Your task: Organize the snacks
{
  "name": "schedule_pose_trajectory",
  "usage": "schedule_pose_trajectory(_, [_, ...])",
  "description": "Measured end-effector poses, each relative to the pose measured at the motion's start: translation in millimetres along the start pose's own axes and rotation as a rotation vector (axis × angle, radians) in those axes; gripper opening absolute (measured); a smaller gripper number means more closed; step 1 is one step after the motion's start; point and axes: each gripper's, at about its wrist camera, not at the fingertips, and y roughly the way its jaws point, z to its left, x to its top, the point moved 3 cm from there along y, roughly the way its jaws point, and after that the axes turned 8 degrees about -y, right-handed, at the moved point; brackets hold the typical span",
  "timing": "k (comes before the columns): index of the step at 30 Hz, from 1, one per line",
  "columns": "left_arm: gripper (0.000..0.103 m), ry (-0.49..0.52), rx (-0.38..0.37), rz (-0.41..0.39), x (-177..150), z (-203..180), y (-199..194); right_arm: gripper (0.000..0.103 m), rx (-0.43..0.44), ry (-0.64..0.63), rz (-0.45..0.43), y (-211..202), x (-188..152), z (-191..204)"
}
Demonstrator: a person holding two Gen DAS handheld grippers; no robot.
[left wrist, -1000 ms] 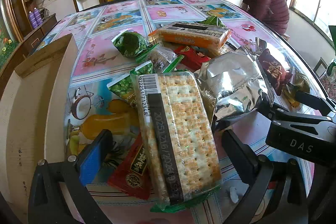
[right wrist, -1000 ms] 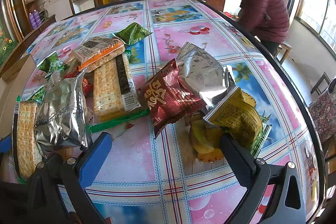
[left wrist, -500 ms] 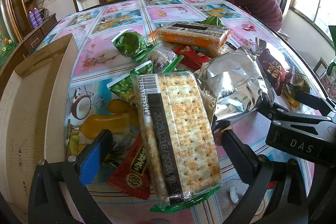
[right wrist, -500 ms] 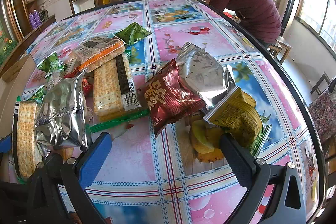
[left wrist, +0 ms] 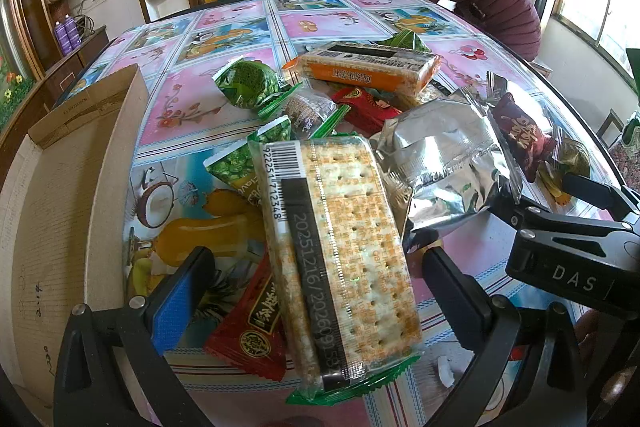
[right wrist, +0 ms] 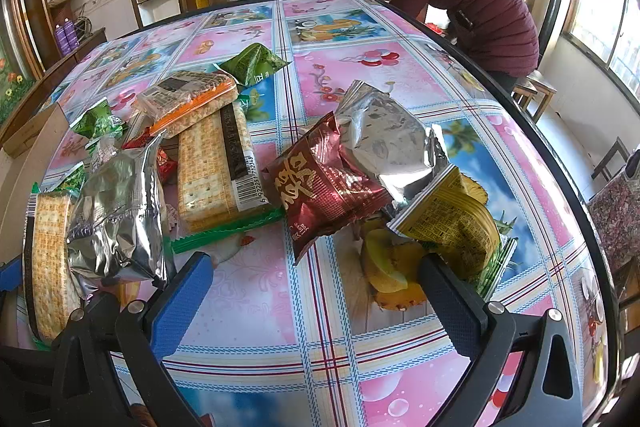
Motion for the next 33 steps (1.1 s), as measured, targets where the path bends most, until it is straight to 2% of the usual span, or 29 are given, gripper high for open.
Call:
schedule_pose_trajectory(5, [0.103, 0.02, 0.011, 0.002, -0.1, -0.7, -0.4, 0.102, 0.001, 0.0, 0.0, -0.1, -0.1, -0.1])
schedule_pose_trajectory(8, [0.103, 0.084, -0.011, 0.009, -2.6, -6.7, -5.6, 0.102, 0.014, -0.009, 0.0, 0.6, 0.8, -0.6])
schedule_pose_trajectory(10, [0.103, 0.126, -0.011, -0.027, -5.2, -12.3, -14.2, 0.102, 0.045, -0.011, 0.008, -1.3, 0.2, -3.0])
schedule_pose_trajectory(13, [0.103, 0.163, -0.04, -0.148, -6.6, -20.0, -34.7, 0.101, 0.159, 0.087, -0.001, -13.3, -4.2, -20.2])
schedule_pose_trajectory(14, [0.103, 0.167, -0.054, -0.157, -6.4, -20.2, -40.1, 0.1, 0.183, 0.104, -0.001, -17.3, -4.9, -25.5])
schedule_pose_trajectory(16, [0.103, 0.183, -0.077, -0.193, -3.8, -21.2, -50.4, 0.098, 0.195, 0.105, -0.013, -26.5, -4.1, -33.3])
schedule_pose_trajectory(19, [0.098, 0.166, -0.091, -0.239, 7.4, -15.2, -62.9, 0.094, 0.204, 0.111, -0.03, -35.7, 3.1, -40.9])
schedule_pose_trajectory(20, [0.092, 0.154, -0.096, -0.236, 14.0, -10.2, -64.5, 0.092, 0.204, 0.117, -0.032, -37.4, 6.0, -42.3])
schedule_pose_trajectory(21, [0.082, 0.14, -0.099, -0.212, 21.6, -3.6, -62.2, 0.086, 0.206, 0.12, -0.034, -38.2, 10.8, -43.4])
schedule_pose_trajectory(22, [0.075, 0.118, -0.12, -0.194, 29.2, 4.0, -61.6, 0.078, 0.212, 0.109, -0.035, -39.2, 14.3, -41.3])
schedule_pose_trajectory(23, [0.066, 0.08, -0.15, -0.17, 38.1, 14.6, -60.9, 0.076, 0.216, 0.091, -0.034, -37.6, 19.1, -38.6])
schedule_pose_trajectory(25, [0.066, -0.011, -0.223, -0.113, 48.0, 41.1, -57.3, 0.075, 0.239, 0.065, -0.026, -35.4, 27.6, -30.4])
schedule_pose_trajectory(26, [0.066, -0.043, -0.25, -0.094, 52.6, 52.4, -55.3, 0.075, 0.283, 0.063, -0.019, -34.4, 30.5, -24.2])
schedule_pose_trajectory(28, [0.066, -0.098, -0.251, -0.086, 61.6, 73.5, -52.5, 0.075, 0.353, 0.04, -0.016, -32.3, 33.3, -10.0])
schedule_pose_trajectory(33, [0.066, -0.141, -0.252, -0.072, 66.7, 89.1, -49.8, 0.069, 0.414, -0.054, -0.053, -21.1, 46.7, 32.4])
